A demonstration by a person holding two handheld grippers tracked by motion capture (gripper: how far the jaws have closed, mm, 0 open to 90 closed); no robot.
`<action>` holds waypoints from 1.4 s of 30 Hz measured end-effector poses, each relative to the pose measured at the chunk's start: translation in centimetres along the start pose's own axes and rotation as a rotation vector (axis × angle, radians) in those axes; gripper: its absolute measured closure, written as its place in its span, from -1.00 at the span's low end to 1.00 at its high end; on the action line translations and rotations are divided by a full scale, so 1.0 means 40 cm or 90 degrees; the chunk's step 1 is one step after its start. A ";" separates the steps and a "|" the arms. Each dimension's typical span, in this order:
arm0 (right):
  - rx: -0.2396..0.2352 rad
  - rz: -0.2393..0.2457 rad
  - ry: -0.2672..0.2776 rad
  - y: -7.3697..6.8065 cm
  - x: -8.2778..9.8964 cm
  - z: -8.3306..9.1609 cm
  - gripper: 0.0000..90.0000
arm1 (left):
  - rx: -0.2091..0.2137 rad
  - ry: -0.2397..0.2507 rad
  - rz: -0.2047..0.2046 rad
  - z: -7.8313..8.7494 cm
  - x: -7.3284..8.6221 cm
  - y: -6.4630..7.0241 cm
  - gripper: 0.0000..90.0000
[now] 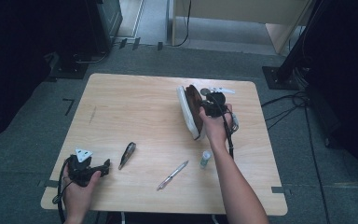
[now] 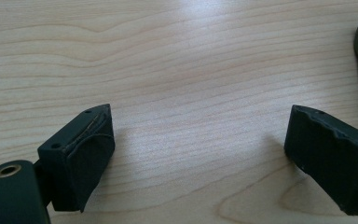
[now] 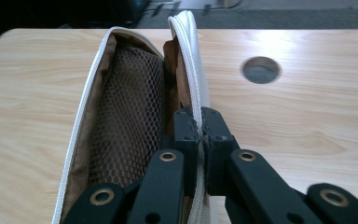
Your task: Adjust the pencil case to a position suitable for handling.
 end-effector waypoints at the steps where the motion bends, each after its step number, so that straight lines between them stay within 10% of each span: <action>1: -0.017 0.009 -0.004 -0.028 -0.003 0.000 0.93 | 0.000 0.000 0.000 0.000 0.000 0.000 -0.81; 19: -0.103 0.046 -0.050 -0.211 0.035 -0.045 0.92 | 0.000 0.000 0.000 0.000 0.000 0.000 -0.81; 27: -0.100 0.051 -0.062 -0.219 0.051 -0.058 0.91 | 0.000 0.000 0.000 0.000 0.000 0.000 -0.81; 42: -0.098 0.078 -0.044 -0.215 0.031 -0.010 0.18 | 0.001 0.000 -0.001 0.000 0.000 0.000 -0.81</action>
Point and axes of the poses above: each handheld gripper's, and its own axes: z roughly backward along the jaws, x roughly out of its underside, y roughly to its right, the point moved 4 cm from there along -z, roughly forward along the jaws, and after that the axes turned 4 degrees about z, right-handed, at the moved point
